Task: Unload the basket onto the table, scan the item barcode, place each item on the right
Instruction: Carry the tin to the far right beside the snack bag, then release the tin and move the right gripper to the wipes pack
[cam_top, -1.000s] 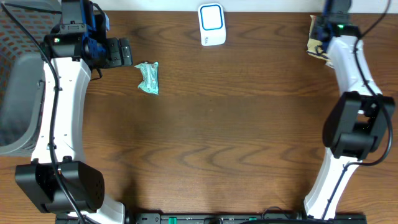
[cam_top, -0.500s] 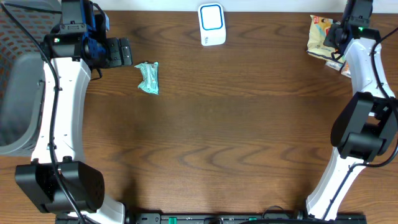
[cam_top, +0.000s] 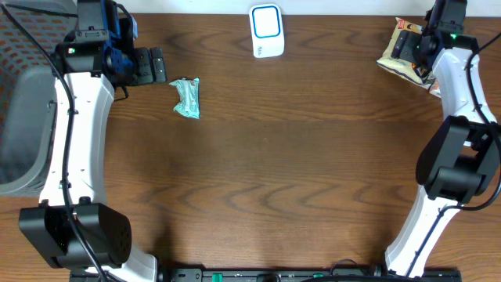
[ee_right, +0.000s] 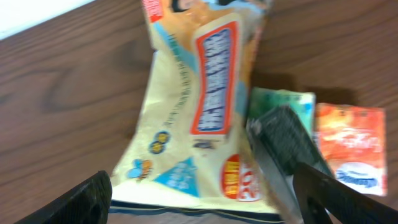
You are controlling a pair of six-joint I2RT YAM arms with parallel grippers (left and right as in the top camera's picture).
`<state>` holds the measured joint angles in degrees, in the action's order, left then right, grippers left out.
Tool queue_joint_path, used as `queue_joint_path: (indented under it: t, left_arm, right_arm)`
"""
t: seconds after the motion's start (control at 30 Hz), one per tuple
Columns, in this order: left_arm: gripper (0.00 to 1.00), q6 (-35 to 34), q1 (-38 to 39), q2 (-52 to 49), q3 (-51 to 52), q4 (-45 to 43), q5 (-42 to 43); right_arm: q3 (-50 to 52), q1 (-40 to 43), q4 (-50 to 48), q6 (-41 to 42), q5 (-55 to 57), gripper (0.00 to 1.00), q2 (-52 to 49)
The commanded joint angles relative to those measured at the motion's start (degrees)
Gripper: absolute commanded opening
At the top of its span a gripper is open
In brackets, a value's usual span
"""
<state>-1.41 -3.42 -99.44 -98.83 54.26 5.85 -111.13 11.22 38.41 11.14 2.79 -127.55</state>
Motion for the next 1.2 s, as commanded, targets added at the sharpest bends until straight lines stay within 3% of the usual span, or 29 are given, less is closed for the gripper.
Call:
queue_joint_path:
  t: [0.0, 0.4, 0.7, 0.73, 0.77, 0.83, 0.87, 1.17]
  left_arm:
    - [0.98, 0.76, 0.13, 0.13, 0.24, 0.35, -0.13]
    - [0.98, 0.76, 0.13, 0.13, 0.24, 0.35, -0.13]
    - [0.98, 0.76, 0.13, 0.13, 0.24, 0.35, -0.13]
    - [0.98, 0.76, 0.13, 0.13, 0.24, 0.35, -0.13]
    - [0.98, 0.76, 0.13, 0.13, 0.24, 0.35, -0.13]
    - [0.98, 0.76, 0.13, 0.13, 0.24, 0.35, -0.13]
    - [0.98, 0.76, 0.13, 0.13, 0.24, 0.33, -0.13]
    - [0.98, 0.76, 0.13, 0.13, 0.24, 0.35, -0.13]
  right_arm:
    - [0.59, -2.64, 0.13, 1.7, -8.59, 0.88, 0.85]
    - [0.59, -14.36, -3.37, 1.7, -16.46, 0.83, 0.85]
    - [0.59, -30.64, -14.97, 4.74, -16.85, 0.81, 0.11]
    - [0.59, -32.52, -16.28, 4.74, -16.83, 0.83, -0.11]
    - [0.59, -34.36, -17.4, 4.72, -16.65, 0.92, -0.48]
    - [0.59, -37.9, -19.74, 4.74, -16.26, 0.93, -1.38]
    - [0.59, -39.74, -21.33, 4.74, -16.22, 0.98, -2.25]
    - [0.59, -47.5, -27.12, 10.27, -13.29, 0.95, -8.0]
